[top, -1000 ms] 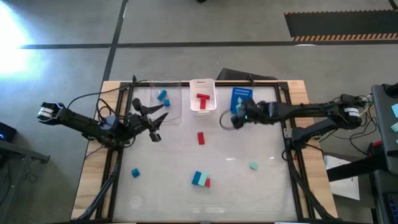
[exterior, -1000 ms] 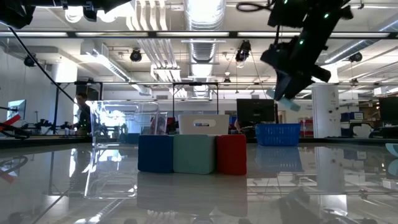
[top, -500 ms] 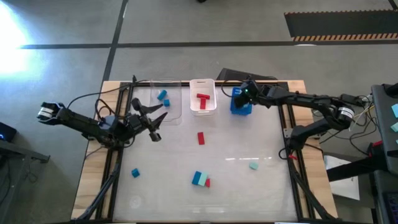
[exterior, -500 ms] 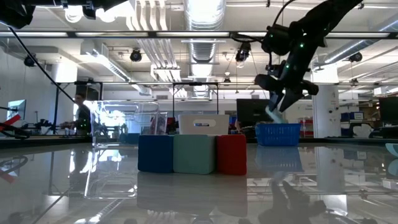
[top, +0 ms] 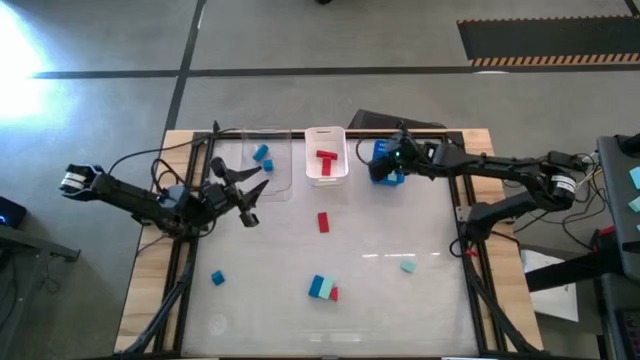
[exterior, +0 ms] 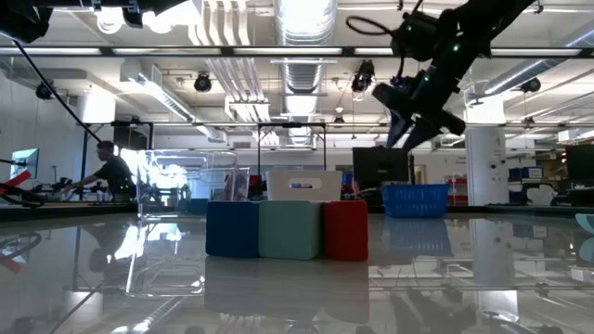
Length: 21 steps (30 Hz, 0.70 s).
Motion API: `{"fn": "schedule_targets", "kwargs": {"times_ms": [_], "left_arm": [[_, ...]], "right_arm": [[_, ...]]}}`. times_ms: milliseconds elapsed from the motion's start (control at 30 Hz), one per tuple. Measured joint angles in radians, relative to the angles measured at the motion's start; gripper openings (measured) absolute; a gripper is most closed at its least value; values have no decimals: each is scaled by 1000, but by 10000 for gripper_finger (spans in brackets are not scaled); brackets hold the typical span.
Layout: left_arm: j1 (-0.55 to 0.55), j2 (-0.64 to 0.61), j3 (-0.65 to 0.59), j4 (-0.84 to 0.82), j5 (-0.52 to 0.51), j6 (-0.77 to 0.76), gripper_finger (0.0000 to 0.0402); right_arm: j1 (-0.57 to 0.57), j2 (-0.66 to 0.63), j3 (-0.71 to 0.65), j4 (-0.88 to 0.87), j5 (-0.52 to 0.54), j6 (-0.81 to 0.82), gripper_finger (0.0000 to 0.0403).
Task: Sort & place blocks by color
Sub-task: Put the top red block into the white bin
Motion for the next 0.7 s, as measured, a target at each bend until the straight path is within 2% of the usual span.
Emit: {"fn": "schedule_targets", "kwargs": {"times_ms": [233,367,700], "left_arm": [[0,0,0,-2,0,-6,148],[0,4,0,-3,0,-8,148],[0,5,-1,7,0,-8,148]], "right_arm": [[184,0,0,180,3,68,151],[274,1,0,296,50,86,139],[403,5,0,424,161,110,108]]}}
